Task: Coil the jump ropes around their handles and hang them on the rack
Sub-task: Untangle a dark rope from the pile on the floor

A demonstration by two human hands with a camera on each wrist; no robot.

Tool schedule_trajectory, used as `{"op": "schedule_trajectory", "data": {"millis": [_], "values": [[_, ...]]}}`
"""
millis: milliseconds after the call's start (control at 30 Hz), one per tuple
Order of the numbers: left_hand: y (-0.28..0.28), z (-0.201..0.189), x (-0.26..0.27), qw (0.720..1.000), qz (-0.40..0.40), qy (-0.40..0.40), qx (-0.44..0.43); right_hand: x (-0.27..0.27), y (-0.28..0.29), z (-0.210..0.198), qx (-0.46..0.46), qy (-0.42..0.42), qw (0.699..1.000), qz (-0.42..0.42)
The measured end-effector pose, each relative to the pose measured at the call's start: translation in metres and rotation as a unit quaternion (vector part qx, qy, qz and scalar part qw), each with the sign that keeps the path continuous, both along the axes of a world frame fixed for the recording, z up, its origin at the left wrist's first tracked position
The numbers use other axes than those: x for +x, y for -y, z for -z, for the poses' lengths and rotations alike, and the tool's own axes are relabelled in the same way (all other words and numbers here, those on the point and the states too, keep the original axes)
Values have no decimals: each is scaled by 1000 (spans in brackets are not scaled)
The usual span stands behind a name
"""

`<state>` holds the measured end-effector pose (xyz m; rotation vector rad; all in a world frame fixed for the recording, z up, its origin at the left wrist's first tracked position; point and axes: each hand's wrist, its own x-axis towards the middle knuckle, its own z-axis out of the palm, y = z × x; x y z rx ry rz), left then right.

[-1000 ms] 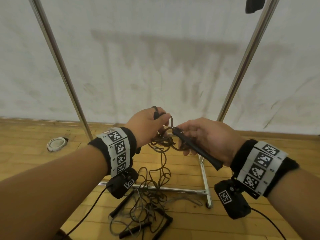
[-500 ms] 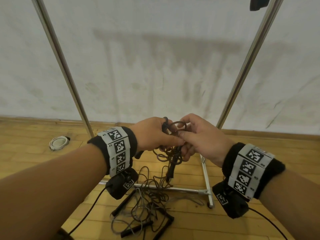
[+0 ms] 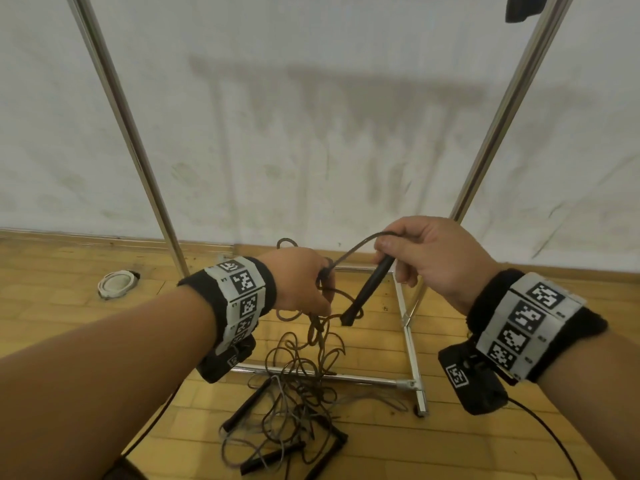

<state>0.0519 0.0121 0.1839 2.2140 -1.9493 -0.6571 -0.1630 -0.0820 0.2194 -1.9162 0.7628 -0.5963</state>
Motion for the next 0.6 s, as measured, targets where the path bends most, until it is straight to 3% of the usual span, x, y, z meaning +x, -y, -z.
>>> {"op": "schedule_trajectory", "data": {"millis": [167, 267, 367, 467, 533, 600], "values": [[1, 0, 8, 997, -52, -42, -25, -8, 11, 2, -228, -33, 970, 74], [3, -3, 17, 996, -83, -3, -32, -16, 20, -5, -334, -31, 936, 106], [2, -4, 30, 991, -129, 12, -31, -23, 34, -8, -408, -180, 892, 80], [0, 0, 34, 981, -148, -129, -12, -21, 38, 2, -379, -365, 850, -13], [0, 1, 32, 948, -148, -282, -3, -19, 36, 13, -339, -398, 851, -54], [0, 1, 34, 906, -133, -403, 3, -19, 36, 19, -306, -373, 875, -40]]}}
